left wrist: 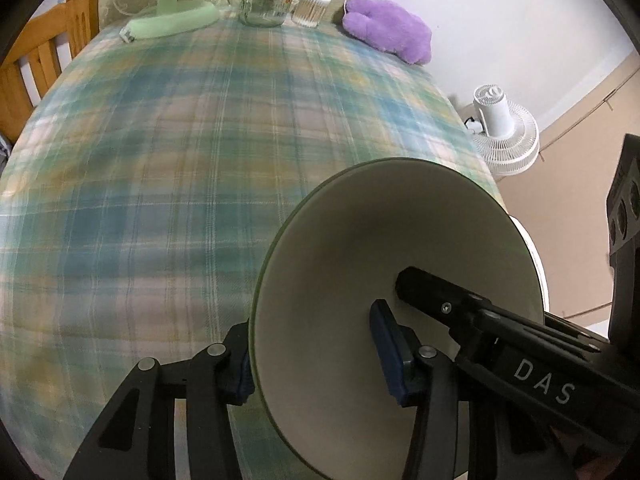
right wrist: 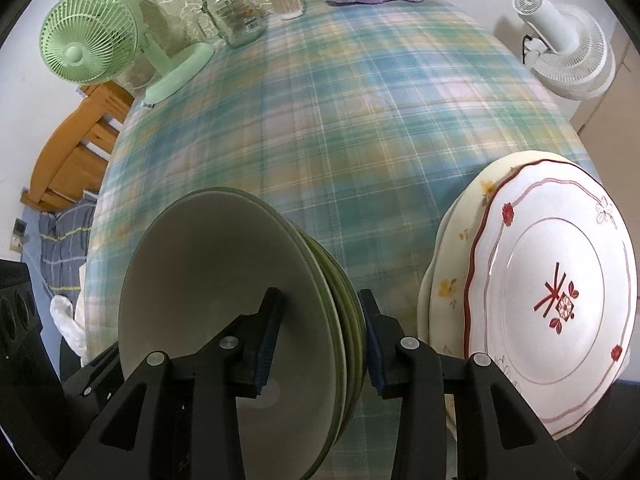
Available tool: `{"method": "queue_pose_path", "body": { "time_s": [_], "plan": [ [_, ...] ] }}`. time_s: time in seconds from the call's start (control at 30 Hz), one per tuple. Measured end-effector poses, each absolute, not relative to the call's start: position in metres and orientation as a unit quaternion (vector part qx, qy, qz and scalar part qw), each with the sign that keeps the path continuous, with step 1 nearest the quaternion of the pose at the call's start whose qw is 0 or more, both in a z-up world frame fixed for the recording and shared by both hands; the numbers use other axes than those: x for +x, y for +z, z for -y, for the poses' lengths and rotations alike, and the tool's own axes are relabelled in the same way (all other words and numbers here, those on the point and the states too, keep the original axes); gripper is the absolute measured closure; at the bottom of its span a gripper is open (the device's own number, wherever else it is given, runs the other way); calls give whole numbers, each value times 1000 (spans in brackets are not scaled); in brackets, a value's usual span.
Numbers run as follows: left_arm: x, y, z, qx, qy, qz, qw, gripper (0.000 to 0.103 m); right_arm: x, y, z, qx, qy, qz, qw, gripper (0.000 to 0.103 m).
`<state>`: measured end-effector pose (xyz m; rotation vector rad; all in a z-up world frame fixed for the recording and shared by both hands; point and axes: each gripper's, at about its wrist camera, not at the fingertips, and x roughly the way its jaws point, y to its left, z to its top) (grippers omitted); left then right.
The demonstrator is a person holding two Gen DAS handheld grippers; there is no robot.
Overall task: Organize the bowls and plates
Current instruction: 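Lift the grey bowl stack and carry it over the red-trimmed plates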
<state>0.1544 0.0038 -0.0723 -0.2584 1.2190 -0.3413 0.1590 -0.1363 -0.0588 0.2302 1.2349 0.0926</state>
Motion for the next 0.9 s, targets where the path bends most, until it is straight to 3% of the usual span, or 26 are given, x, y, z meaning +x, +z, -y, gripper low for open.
{"method": "queue_pose_path", "body": {
  "time_s": [0.23,0.9],
  "plan": [
    [146,-67,-21,-118,-154,-584,788,54,150,-56,122,105,43,-590,799,62],
    [130,-7,-36,-85,-163,-525,831,54,125,6,95,117,40,-523,843,62]
  ]
}}
